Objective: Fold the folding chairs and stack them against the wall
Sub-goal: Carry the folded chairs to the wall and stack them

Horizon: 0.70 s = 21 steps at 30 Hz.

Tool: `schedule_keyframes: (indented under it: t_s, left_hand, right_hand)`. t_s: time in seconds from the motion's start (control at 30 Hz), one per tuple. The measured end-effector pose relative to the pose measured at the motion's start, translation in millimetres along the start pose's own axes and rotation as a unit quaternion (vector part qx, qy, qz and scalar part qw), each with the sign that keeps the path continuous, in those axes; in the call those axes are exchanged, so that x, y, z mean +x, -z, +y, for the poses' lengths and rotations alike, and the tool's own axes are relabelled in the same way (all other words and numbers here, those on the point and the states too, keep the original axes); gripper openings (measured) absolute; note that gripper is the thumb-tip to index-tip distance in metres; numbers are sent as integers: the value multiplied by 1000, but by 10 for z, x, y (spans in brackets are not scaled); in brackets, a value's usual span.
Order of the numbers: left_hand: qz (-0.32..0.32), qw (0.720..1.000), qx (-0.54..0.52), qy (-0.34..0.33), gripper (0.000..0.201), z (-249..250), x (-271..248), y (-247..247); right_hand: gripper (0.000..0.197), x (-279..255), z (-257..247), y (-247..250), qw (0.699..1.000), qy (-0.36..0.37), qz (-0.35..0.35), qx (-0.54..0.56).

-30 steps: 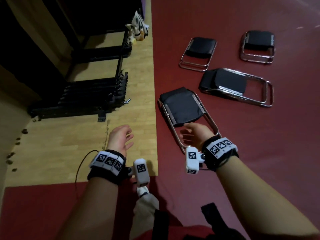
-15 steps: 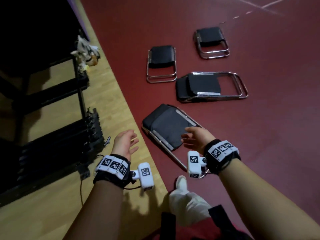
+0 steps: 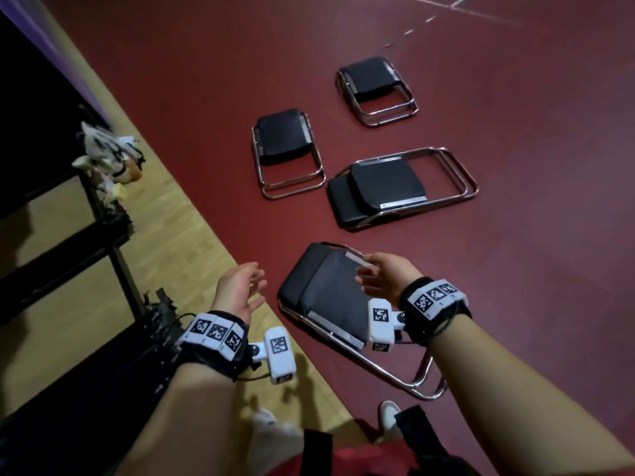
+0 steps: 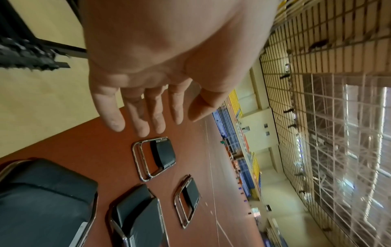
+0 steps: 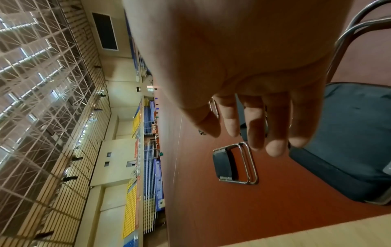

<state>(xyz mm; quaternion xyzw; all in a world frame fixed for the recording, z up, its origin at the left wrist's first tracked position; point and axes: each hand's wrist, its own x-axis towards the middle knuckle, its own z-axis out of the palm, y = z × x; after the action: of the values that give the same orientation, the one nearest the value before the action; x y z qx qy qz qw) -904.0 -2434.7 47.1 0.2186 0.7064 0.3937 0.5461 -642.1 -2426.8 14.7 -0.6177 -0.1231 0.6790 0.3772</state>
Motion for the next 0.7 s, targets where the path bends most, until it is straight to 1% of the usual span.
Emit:
schedule_keyframes:
  t_s: [0.1,0.23,0.3,0.37,0.5,0.57,0.7]
  left_hand:
    - [-39,998,37,10,18,211,685,124]
    - [-99,990,96,14,20,548,1541,378]
    - [-126,984,123,28,19,746,1841,513]
    - [-153,977,144,34,20,908,2100,573]
    - [-213,957,196,20,16,1231,2570,355]
    - [-233,947,223,12,18,1314,2757,212]
    - [-273,928,253,16,16,1416,3122,-8]
  right_hand:
    - [7,326,-24,-350,999,-1,43,25]
    - [8,636,28,-900,989,2,115,91]
    - [7,712,88,-1198,983,-3,136,126]
    - [7,747,160,-1416,977,-12,141,161]
    - [9,866,239,-1655,956,-1,188,227]
    - [14,954,262,-1689,944,-4,213,251]
    - [18,1202,267,-1786,921,9,256,294]
